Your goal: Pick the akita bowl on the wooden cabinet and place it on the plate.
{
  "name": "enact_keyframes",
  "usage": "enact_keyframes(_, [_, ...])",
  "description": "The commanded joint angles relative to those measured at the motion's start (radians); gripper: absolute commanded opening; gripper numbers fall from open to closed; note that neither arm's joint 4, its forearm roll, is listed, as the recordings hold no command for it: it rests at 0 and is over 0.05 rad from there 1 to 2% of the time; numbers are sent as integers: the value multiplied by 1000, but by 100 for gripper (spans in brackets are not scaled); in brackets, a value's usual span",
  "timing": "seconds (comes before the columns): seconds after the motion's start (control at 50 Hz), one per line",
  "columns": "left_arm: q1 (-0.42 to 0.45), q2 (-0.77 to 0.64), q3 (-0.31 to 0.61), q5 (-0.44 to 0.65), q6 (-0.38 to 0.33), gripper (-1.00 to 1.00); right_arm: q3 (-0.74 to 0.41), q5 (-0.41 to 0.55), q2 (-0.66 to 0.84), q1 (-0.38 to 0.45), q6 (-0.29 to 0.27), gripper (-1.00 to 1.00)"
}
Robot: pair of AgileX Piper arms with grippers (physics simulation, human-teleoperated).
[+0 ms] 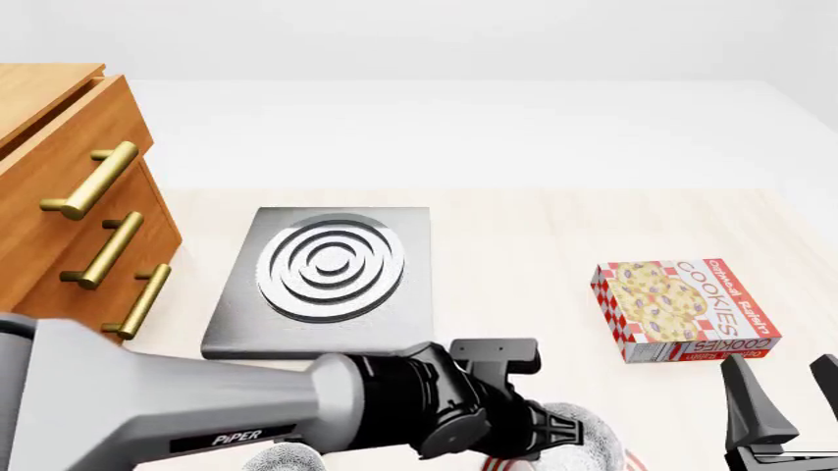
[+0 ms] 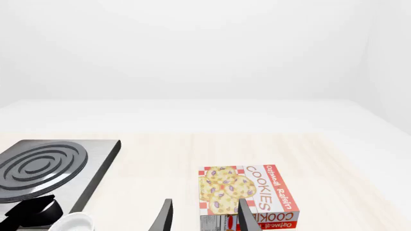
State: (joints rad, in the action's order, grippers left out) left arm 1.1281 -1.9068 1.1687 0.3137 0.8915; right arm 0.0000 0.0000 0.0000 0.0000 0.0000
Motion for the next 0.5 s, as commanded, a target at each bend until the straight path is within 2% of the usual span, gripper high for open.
enact_keyframes(0.02, [4,-7,3,-10,-1,-100,0,0,0,0,0,100])
enact_keyframes(0.5, [4,-17,6,-15,0,-100,0,0,0,0,0,100])
